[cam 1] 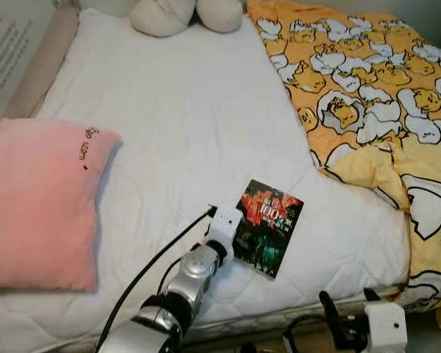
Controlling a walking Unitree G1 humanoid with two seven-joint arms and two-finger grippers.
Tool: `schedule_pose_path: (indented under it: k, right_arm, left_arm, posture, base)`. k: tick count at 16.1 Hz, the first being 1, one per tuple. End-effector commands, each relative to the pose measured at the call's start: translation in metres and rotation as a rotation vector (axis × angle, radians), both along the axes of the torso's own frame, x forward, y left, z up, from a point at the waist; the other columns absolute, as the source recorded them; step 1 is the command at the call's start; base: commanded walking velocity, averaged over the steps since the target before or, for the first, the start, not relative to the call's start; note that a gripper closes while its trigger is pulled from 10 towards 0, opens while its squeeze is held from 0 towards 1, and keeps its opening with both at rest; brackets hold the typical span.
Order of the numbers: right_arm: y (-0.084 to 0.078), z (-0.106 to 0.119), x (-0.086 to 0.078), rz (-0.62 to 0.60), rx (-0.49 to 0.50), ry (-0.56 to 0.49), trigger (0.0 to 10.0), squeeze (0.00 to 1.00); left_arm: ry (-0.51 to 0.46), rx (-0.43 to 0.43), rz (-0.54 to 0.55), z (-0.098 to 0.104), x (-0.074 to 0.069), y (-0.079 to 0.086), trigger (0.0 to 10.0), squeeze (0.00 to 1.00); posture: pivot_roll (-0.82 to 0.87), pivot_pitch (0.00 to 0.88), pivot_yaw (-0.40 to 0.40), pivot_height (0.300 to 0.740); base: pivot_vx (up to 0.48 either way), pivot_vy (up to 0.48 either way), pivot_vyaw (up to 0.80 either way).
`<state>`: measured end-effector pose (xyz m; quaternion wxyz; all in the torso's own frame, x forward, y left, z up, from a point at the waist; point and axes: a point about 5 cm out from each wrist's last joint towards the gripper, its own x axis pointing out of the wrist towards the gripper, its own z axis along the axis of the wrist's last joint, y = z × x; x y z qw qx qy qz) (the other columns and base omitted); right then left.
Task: Clean up the room
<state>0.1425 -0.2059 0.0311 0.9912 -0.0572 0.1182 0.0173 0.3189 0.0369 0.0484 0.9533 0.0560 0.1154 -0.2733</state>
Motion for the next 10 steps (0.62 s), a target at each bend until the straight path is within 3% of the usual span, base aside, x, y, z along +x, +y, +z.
schedule_pose_path:
  k: [1,4,6,8,10]
  right_arm:
    - [0.000,0.002,-0.003,0.009,-0.011,0.009,10.0,0.00]
    - [0.001,0.002,-0.006,0.014,-0.016,0.019,10.0,0.00]
    - [0.000,0.003,-0.007,0.018,-0.019,0.023,10.0,0.00]
    - [0.000,0.004,-0.007,0.021,-0.023,0.027,10.0,0.00]
    - [-0.001,0.004,-0.007,0.022,-0.028,0.032,10.0,0.00]
  left_arm:
    - [0.040,0.019,0.016,-0.006,-0.002,0.000,10.0,0.00]
    - [0.096,0.022,0.019,-0.011,-0.004,0.000,10.0,0.00]
    - [0.108,0.020,0.128,-0.008,0.004,0.011,10.0,0.00]
    - [0.107,0.025,0.146,-0.007,0.006,0.012,10.0,0.00]
    - [0.138,-0.017,0.081,-0.007,0.002,0.000,10.0,0.00]
  posture:
    - [-0.09,0.227,-0.036,0.740]
    - [-0.09,0.234,-0.040,0.740]
    - [-0.10,0.237,-0.043,0.740]
    - [-0.10,0.238,-0.046,0.740]
    - [-0.11,0.239,-0.046,0.740]
  base:
    - [0.000,0.000,0.00]
    - [0.000,0.000,0.00]
    - [0.000,0.000,0.00]
    - [0.000,0.000,0.00]
    - [0.000,0.000,0.00]
